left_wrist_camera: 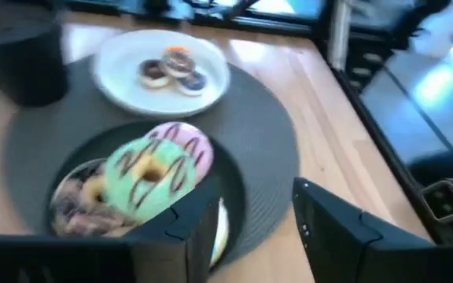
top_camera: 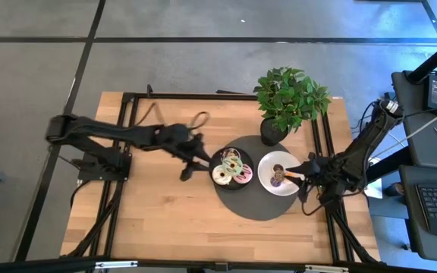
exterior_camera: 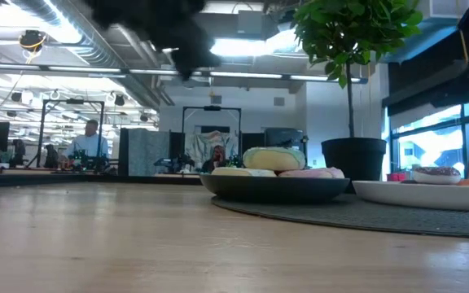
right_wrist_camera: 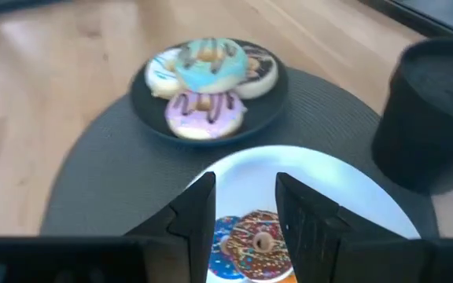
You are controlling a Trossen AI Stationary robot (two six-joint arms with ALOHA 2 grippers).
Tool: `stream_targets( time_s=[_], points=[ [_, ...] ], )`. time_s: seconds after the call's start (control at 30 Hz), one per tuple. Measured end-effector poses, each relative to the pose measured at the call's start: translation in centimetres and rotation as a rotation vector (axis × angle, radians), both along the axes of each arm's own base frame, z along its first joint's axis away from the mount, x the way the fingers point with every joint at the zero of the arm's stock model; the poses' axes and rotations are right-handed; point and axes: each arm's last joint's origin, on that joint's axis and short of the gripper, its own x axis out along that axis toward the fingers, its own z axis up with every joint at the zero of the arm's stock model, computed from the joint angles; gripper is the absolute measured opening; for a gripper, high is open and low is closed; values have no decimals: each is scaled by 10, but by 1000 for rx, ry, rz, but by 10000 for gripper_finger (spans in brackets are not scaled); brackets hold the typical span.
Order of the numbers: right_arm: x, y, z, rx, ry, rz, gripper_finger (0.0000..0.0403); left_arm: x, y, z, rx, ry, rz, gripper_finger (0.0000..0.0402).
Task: Pick & Place donuts
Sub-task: Return to Home Position
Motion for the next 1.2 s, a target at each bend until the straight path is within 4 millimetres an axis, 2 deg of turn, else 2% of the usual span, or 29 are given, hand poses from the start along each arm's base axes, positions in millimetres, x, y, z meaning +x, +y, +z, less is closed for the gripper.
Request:
stream_targets(
  time_s=[0.1,0.23,0.47,0.6,0.73,1.0,1.07,1.2],
  points=[
    [-4,-2,6,4,-9,52,136,-34,-10,-10,22,-100,99,159],
    [-4,-1,16,-14,-56,127,136,-75,-22,-26,-13,-188,138,158],
    [6,13,32,-37,-168,266,136,-122,-27,-55,-70,-318,282,159],
    [10,18,27,-23,-215,305,136,-138,-28,-70,-101,-401,320,158],
    [10,17,5,9,-304,331,136,-147,-27,-79,-117,-467,333,155],
    [0,-4,-26,31,-456,412,136,-155,-18,-77,-109,-493,393,156],
    [-4,-10,-30,22,-477,391,136,-157,-16,-76,-111,-497,394,154],
    [-8,-16,-24,3,-505,384,136,-161,-13,-76,-113,-485,396,153]
  ],
)
